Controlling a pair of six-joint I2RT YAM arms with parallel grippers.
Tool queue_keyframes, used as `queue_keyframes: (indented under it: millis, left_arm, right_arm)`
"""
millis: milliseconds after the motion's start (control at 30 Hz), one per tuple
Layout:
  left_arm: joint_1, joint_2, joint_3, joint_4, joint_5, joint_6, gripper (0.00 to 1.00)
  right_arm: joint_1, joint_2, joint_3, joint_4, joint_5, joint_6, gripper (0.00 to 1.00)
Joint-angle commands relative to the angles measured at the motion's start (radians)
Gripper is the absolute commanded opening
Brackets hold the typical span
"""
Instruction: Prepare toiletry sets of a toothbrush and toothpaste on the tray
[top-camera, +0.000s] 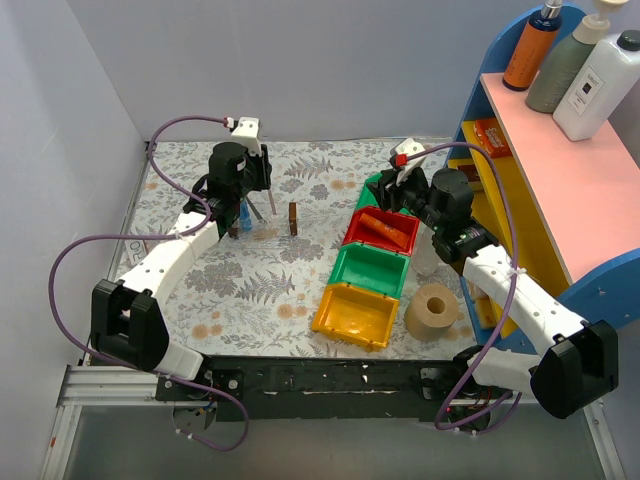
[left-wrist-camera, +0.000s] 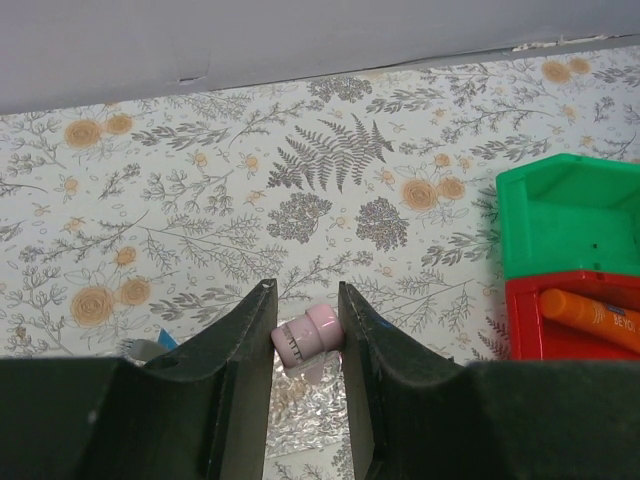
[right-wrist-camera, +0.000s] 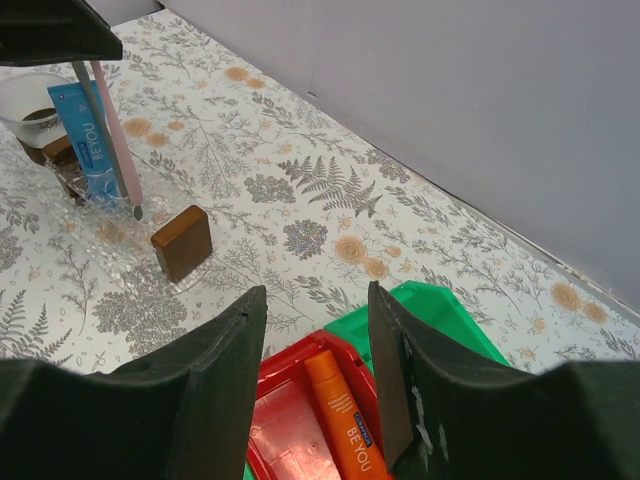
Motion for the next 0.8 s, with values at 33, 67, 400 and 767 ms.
queue_keyframes:
  millis: [33, 67, 400, 767]
  left_arm:
    - [0.011, -0.039, -0.017, 0.072, -0.011, 0.022, 0.00]
    - [0.013, -0.037, -0.019, 0.076, -0.008, 0.022, 0.00]
    - [0.020, -0.014, -0.033, 0.134, 0.023, 0.025, 0.00]
    - [0.027, 0.021, -0.031, 0.143, 0.052, 0.015, 0.00]
  right_arm:
    - [0.003, -0.018, -0.004, 0.057, -0.016, 0.012, 0.53]
    - [0.003, -0.018, -0.006, 0.057, -0.017, 0.012, 0.53]
    - [0.003, -0.012, -0.006, 0.056, -0.016, 0.009, 0.53]
    - [0.003, -0.001, -0.001, 0.054, -0.016, 0.007, 0.52]
